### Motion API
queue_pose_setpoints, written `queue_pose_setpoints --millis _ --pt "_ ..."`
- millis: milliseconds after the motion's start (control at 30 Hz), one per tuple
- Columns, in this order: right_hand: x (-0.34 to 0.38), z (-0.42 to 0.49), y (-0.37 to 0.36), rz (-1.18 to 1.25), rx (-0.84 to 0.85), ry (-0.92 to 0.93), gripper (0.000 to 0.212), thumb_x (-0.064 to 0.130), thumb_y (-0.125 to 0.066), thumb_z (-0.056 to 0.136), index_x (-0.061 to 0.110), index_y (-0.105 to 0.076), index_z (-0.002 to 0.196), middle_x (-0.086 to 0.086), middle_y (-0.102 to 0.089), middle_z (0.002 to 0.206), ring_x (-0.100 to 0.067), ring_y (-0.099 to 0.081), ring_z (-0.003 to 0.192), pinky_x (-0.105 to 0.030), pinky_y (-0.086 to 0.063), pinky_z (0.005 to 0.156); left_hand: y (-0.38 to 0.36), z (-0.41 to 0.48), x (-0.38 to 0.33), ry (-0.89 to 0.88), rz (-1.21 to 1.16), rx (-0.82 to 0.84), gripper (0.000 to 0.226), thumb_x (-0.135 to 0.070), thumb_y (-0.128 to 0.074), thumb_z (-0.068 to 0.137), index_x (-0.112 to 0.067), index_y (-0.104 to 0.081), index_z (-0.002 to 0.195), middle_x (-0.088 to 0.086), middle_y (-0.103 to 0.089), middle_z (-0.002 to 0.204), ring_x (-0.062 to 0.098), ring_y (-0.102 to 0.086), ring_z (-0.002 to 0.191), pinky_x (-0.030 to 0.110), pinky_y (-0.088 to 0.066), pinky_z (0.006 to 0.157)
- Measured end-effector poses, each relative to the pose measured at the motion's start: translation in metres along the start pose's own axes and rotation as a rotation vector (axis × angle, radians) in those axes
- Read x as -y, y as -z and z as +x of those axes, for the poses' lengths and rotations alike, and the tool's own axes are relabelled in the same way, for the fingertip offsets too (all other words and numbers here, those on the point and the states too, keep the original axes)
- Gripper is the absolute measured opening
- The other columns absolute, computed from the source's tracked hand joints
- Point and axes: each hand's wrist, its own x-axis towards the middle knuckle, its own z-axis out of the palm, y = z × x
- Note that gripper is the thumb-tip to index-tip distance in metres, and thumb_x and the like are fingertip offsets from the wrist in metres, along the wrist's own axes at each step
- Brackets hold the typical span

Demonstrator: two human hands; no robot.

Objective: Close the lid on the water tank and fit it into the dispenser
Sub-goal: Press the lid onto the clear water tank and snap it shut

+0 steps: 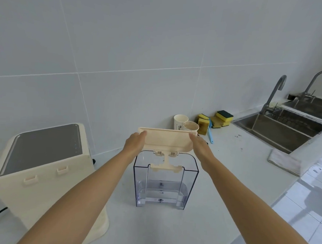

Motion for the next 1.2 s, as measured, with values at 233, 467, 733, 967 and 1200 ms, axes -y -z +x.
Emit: queue_pose_setpoints --millis 233,467,733,967,1200 --pt "0.003 -0.013 0.004 0.067 -0.130 0.023 0.040 0.025 -0.035 0.094 0.004 -0.044 0.127 -0.011 -0.050 0.120 -0.025 -0.046 0.112 -0.035 -0.037 0.099 -0.001 -0.009 -0.003 -0.075 -0.067 -0.082 0.021 -0.024 -0.033 0.092 -0.007 -0.046 0.091 0.002 -0.044 0.080 0.024 -0.039 0.087 0.031 -0.031 0.065" --pt "-0.014 -0.028 0.003 0.032 -0.193 0.051 0.038 0.027 -0.042 0.092 0.007 -0.044 0.125 -0.001 -0.047 0.107 -0.014 -0.043 0.098 -0.028 -0.033 0.082 -0.005 -0.028 0.024 -0.175 -0.287 -0.165 0.021 -0.024 -0.040 0.095 -0.013 -0.057 0.098 -0.002 -0.050 0.086 0.018 -0.044 0.094 0.027 -0.034 0.069" --pt "-0.036 -0.044 0.004 -0.088 -0.295 0.102 0.042 0.037 -0.047 0.089 0.004 -0.054 0.115 -0.012 -0.062 0.112 -0.014 -0.048 0.092 -0.030 -0.036 0.078 -0.011 -0.042 0.047 -0.207 -0.290 -0.246 0.027 -0.027 -0.049 0.093 -0.010 -0.065 0.105 -0.006 -0.058 0.088 0.014 -0.048 0.094 0.024 -0.032 0.084" --pt "-0.052 -0.055 0.008 -0.230 -0.322 0.152 0.040 0.031 -0.044 0.092 0.004 -0.064 0.113 -0.006 -0.061 0.084 -0.013 -0.049 0.069 -0.025 -0.037 0.064 -0.017 -0.044 0.063 -0.143 -0.234 -0.327 0.024 -0.021 -0.047 0.091 -0.014 -0.042 0.069 0.007 -0.039 0.073 0.017 -0.032 0.072 0.027 -0.025 0.068" --pt "-0.064 -0.061 0.007 -0.251 -0.299 0.159 0.041 0.025 -0.043 0.092 -0.010 -0.062 0.101 -0.035 -0.054 0.075 -0.018 -0.033 0.060 -0.028 -0.026 0.060 -0.025 -0.048 0.068 -0.147 -0.178 -0.357 0.040 -0.016 -0.043 0.090 -0.017 -0.023 0.056 0.002 -0.018 0.056 0.016 -0.017 0.058 0.030 -0.013 0.055"
